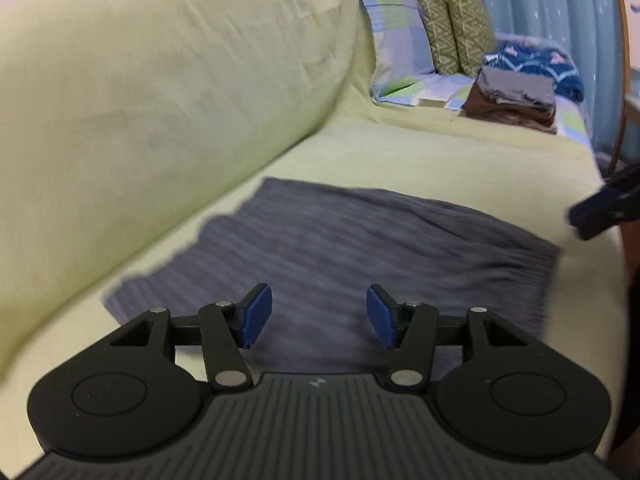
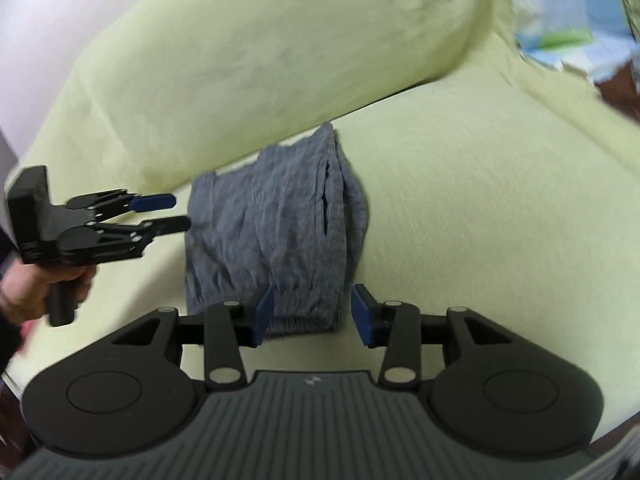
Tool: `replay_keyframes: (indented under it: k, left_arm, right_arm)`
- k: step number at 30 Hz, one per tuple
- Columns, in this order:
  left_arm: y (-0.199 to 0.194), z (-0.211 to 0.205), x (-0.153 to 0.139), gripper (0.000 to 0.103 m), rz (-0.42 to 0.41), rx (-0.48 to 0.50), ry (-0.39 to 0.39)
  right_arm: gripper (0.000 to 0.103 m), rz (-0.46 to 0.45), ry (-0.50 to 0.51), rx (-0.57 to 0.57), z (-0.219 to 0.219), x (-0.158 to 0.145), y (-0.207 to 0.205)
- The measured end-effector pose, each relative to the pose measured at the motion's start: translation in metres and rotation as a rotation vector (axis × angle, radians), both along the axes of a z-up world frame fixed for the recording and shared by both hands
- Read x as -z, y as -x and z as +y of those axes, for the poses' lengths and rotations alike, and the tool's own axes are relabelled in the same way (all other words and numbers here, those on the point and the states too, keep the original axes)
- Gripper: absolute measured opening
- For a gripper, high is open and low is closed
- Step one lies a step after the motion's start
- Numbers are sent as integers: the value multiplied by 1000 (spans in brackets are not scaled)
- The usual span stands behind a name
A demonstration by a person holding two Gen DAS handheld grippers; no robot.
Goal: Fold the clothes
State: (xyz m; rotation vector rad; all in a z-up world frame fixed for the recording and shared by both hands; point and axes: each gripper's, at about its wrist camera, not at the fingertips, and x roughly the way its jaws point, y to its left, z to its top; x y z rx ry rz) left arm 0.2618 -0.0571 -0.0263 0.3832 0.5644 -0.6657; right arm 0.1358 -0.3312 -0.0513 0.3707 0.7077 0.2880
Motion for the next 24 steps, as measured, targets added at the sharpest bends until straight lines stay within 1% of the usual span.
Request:
replay_keyframes:
  k: [3, 5, 7, 9, 11, 13, 16, 17, 19, 20, 22, 24]
  left_arm:
    - [0, 2, 11, 57, 49, -59, 54]
    - [-3, 3, 25, 56, 81, -106, 17]
    - [-1, 6, 33, 56, 99, -106, 3]
    - [7, 12, 32, 56, 84, -109, 4]
    - [17, 22, 26, 56, 67, -122, 50]
    - [25, 25, 23, 56, 55, -118, 75]
    - [44, 17, 21, 56, 7, -30, 99]
    - [52, 12, 21, 56, -12, 26, 101]
    - [65, 2, 21, 56, -48, 124, 94]
    - [71, -2, 21, 56, -69, 164, 79]
    - [85, -14, 24, 56, -116, 252, 25]
    - [91, -21, 28, 56, -136, 298, -15]
  right_arm:
    - [40, -3, 32, -24, 5, -5, -3]
    - [41, -2, 55, -32, 8, -8, -7]
    - [42, -3, 74, -36, 11, -8, -10]
    - [43, -3, 101, -45, 12, -8, -11]
    - [45, -4, 137, -62, 13, -8, -13]
    - [49, -5, 172, -80, 14, -9, -16]
    - [50, -18, 211, -118, 18, -8, -19]
    - [50, -27, 234, -140, 20, -8, -19]
    - [50, -61, 317, -220, 29, -11, -18]
    - [50, -72, 350, -249, 32, -12, -17]
    - [50, -107, 467, -339, 40, -12, -13]
    - [50, -115, 527, -378, 44, -9, -12]
